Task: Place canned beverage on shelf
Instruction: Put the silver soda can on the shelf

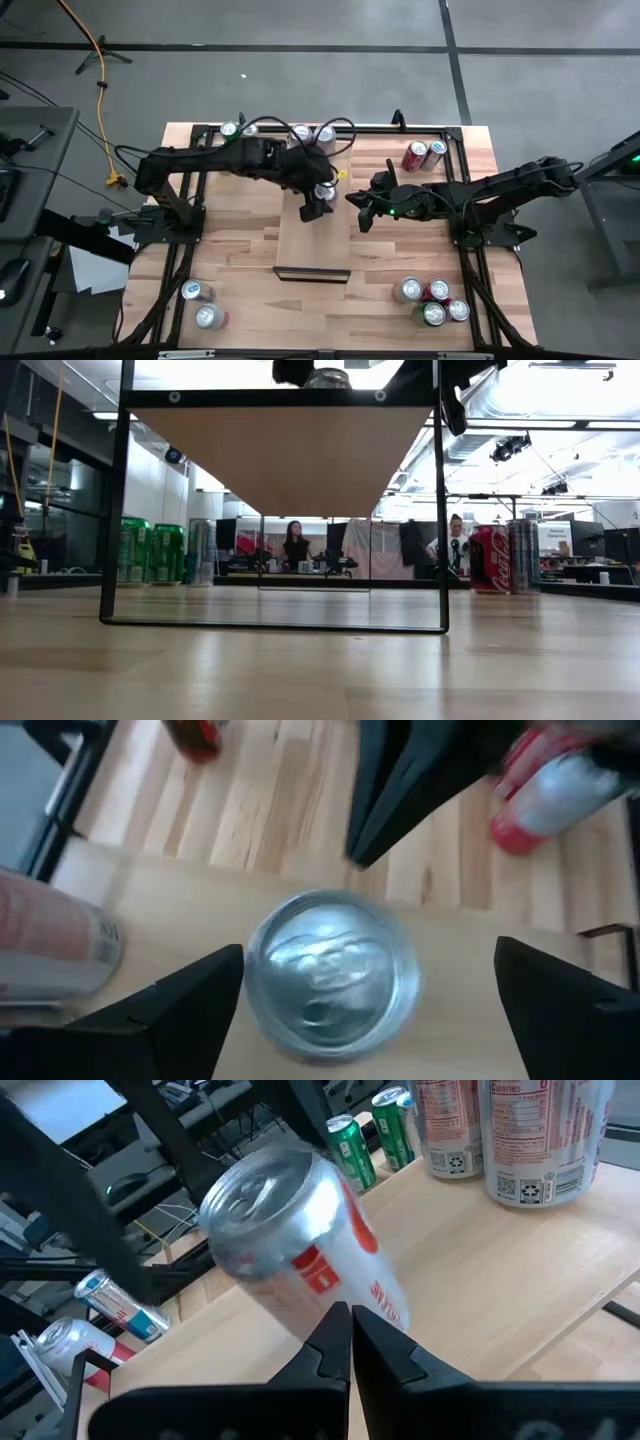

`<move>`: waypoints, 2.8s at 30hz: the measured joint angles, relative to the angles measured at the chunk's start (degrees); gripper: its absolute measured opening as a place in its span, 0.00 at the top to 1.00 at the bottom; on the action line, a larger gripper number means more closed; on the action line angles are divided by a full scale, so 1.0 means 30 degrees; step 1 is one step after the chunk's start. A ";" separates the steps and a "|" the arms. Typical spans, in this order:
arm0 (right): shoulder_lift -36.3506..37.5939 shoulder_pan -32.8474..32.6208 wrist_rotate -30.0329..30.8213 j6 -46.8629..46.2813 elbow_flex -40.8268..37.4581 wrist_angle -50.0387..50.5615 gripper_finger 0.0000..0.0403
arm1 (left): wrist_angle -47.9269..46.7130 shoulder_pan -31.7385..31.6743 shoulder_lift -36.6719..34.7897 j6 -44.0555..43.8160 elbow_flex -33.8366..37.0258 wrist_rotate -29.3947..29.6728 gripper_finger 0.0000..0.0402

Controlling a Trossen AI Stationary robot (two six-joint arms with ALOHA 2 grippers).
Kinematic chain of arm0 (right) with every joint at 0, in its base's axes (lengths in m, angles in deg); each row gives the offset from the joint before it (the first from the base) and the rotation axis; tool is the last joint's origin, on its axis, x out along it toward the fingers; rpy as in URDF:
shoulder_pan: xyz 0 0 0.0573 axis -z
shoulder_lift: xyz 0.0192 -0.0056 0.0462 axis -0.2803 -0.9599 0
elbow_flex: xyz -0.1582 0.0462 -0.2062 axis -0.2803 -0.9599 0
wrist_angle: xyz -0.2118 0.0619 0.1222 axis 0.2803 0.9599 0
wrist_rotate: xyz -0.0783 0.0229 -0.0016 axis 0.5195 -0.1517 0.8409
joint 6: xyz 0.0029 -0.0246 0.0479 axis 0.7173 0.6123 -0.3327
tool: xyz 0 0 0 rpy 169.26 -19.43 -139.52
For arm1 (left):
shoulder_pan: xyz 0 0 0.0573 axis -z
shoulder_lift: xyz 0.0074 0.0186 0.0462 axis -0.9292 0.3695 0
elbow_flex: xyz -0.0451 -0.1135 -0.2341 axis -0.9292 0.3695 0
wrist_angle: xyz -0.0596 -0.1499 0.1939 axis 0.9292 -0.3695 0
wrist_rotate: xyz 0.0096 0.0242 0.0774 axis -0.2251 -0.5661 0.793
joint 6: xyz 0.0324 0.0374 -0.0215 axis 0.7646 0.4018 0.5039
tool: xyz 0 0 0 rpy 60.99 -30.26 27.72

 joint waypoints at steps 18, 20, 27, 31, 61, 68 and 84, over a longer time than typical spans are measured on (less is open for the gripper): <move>-0.0007 0.0202 -0.0669 0.0614 -0.0016 -0.0197 1.00 | 0.4678 0.4584 -0.6963 -0.1975 0.8190 0.4657 0.13; -0.0007 0.0197 -0.0957 0.0541 -0.0016 -0.0384 1.00 | 0.6469 0.5036 -0.9011 -0.3705 1.0737 0.5800 0.13; -0.0505 0.0100 -0.1894 -0.3234 -0.0021 -0.2695 1.00 | 0.9069 0.5707 -1.4295 -0.7303 1.5966 0.6828 0.13; -0.1390 -0.0260 -0.1882 -0.5339 -0.0010 -0.4100 1.00 | 0.9040 0.5704 -1.5695 -0.7266 1.6751 0.6812 0.13; -0.5603 0.0274 0.2642 -1.0854 0.2971 -0.2388 1.00 | 0.8519 0.5690 -1.6204 -0.6688 1.6768 0.8860 0.13; -0.5603 0.1732 0.3599 -1.0851 0.2971 -0.2282 1.00 | 0.8519 0.5696 -1.6210 -0.6867 1.6768 0.8861 0.13; -0.5581 0.3132 0.4760 -1.1402 0.2971 -0.2391 1.00 | 0.8508 0.5696 -1.6210 -0.6863 1.6768 0.8852 0.13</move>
